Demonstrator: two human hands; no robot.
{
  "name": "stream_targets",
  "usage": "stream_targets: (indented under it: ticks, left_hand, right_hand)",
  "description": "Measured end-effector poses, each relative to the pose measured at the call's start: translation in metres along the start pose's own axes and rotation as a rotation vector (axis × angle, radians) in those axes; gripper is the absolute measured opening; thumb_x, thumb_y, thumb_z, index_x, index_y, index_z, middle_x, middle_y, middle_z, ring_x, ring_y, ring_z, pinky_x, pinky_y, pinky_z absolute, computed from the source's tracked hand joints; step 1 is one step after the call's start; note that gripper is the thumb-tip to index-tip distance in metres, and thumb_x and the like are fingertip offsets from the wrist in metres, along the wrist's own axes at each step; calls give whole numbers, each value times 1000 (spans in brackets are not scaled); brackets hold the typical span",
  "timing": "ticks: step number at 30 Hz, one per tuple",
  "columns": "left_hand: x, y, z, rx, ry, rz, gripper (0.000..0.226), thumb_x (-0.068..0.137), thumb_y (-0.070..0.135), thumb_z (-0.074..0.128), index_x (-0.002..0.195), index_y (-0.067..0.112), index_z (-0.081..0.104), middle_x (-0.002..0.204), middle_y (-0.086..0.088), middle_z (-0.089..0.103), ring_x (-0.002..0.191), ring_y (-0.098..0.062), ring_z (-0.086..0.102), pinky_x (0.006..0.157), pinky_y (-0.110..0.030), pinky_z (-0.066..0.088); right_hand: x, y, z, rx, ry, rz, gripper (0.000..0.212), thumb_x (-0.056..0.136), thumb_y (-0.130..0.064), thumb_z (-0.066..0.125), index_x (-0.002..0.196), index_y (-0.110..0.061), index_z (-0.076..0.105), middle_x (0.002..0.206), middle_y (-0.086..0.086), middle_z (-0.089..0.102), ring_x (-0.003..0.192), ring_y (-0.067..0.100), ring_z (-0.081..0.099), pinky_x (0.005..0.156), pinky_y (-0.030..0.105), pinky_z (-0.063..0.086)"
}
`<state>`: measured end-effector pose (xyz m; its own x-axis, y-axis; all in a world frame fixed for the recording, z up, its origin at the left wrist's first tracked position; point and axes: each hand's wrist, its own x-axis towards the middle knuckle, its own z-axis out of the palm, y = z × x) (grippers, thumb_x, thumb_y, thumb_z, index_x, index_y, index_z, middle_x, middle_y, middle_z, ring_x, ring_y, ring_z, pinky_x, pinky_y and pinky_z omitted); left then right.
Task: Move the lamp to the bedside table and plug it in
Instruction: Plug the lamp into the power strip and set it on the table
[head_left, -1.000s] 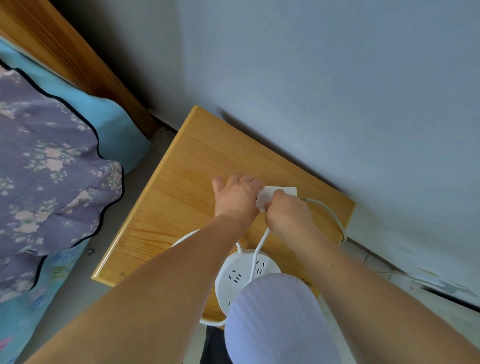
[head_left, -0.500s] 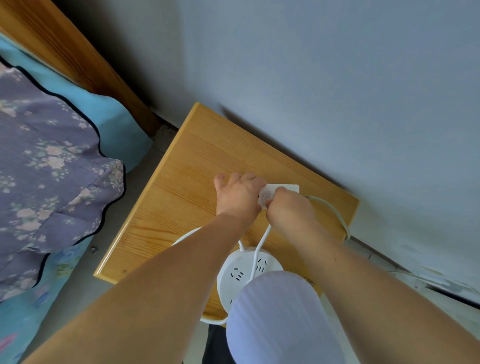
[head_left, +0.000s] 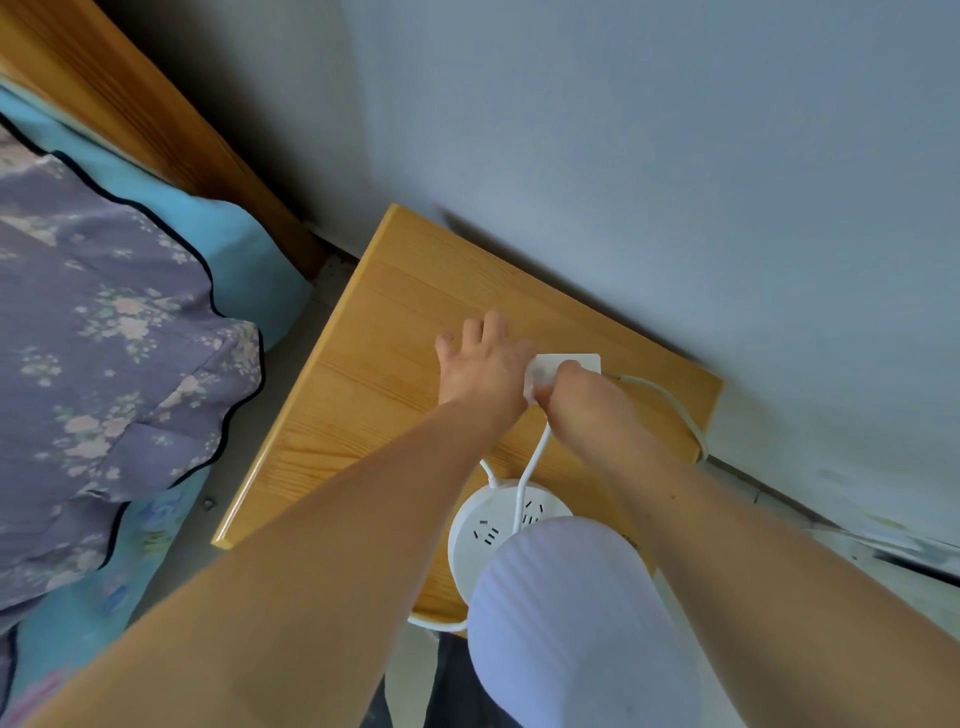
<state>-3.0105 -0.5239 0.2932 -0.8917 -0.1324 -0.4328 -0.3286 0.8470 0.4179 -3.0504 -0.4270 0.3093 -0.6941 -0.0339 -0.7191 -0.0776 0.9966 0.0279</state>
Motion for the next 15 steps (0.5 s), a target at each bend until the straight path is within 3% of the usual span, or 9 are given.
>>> stream_targets:
  ticks: [4,8,12,15]
  left_hand:
    - [-4,-1,-5,22,-29,18,58,77,22,66,128,29,39,123,-6,41,116,-27,34,102,-50,25]
    - [-16,-5,-6,12,-4,-15,62,80,15,61,132,30,30,125,-6,47,119,-28,37,101,-49,26]
    - [-33,-2,-10,7,21,-21,57,82,15,57,131,28,32,121,-6,50,116,-27,40,100,-46,27]
    - [-46,5,-16,-31,54,12,55,82,17,56,131,29,36,121,-4,49,116,-25,40,100,-44,26]
  right_hand:
    - [-4,16,-6,9,-50,-66,39,88,-51,42,91,-12,50,76,6,50,72,22,48,62,30,34]
    - [-20,42,-8,179,-22,-72,43,89,-53,38,72,-14,47,63,-3,45,57,9,43,47,25,27]
    - [-38,59,-7,272,46,-42,34,90,-51,37,65,-29,42,67,-4,52,61,10,50,48,27,33]
    - [-55,65,-7,309,84,-50,39,89,-53,35,65,-26,49,67,1,59,62,16,56,57,35,46]
